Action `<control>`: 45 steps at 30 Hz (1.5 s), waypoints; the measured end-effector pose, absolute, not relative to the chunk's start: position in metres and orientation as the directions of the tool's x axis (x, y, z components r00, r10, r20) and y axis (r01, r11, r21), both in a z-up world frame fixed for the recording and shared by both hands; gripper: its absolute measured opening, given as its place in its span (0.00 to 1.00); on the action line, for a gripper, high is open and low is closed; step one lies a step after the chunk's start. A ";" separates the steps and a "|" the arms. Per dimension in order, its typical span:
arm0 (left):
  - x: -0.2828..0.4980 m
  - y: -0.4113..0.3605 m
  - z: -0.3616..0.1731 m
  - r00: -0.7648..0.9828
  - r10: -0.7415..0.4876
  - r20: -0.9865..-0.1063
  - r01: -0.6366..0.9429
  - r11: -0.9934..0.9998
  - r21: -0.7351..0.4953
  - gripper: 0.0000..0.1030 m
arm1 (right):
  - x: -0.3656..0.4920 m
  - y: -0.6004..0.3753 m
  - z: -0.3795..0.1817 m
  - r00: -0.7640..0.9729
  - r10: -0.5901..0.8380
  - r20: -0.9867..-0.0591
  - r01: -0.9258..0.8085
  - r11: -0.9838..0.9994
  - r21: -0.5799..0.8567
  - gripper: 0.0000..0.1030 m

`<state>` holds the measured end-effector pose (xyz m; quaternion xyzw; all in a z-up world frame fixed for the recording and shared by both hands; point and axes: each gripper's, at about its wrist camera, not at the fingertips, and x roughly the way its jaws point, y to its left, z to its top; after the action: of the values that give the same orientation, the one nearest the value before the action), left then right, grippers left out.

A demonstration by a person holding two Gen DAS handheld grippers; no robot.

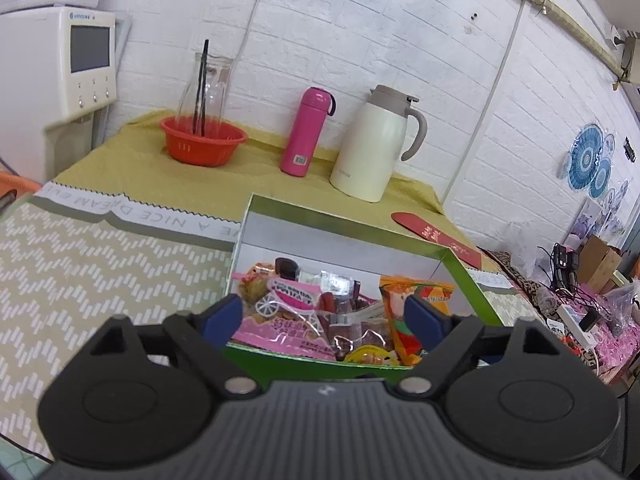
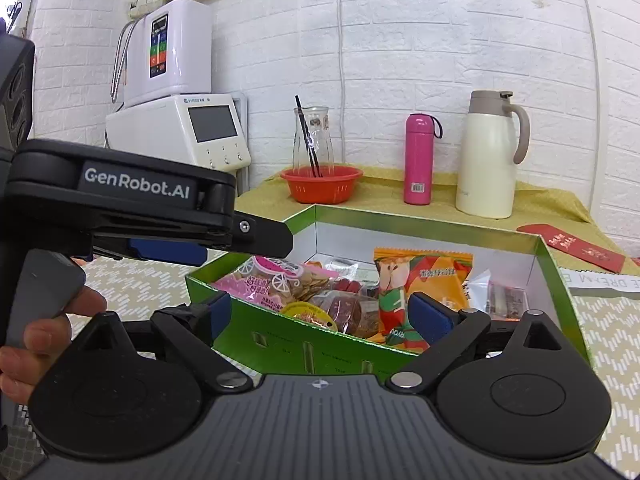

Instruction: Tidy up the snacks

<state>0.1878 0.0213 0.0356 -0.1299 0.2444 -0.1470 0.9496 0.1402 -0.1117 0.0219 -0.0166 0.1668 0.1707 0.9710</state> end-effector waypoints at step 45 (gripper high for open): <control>0.033 -0.003 0.003 0.848 -0.054 -0.527 0.041 0.998 -0.037 0.96 | 0.009 -0.185 0.015 0.886 0.083 -0.455 -0.076 0.997 0.033 1.00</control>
<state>0.0335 -0.0034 0.0028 -0.0123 0.2743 -0.0246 0.9612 0.0090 -0.1849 0.0147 0.0072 0.2348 0.0409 0.9712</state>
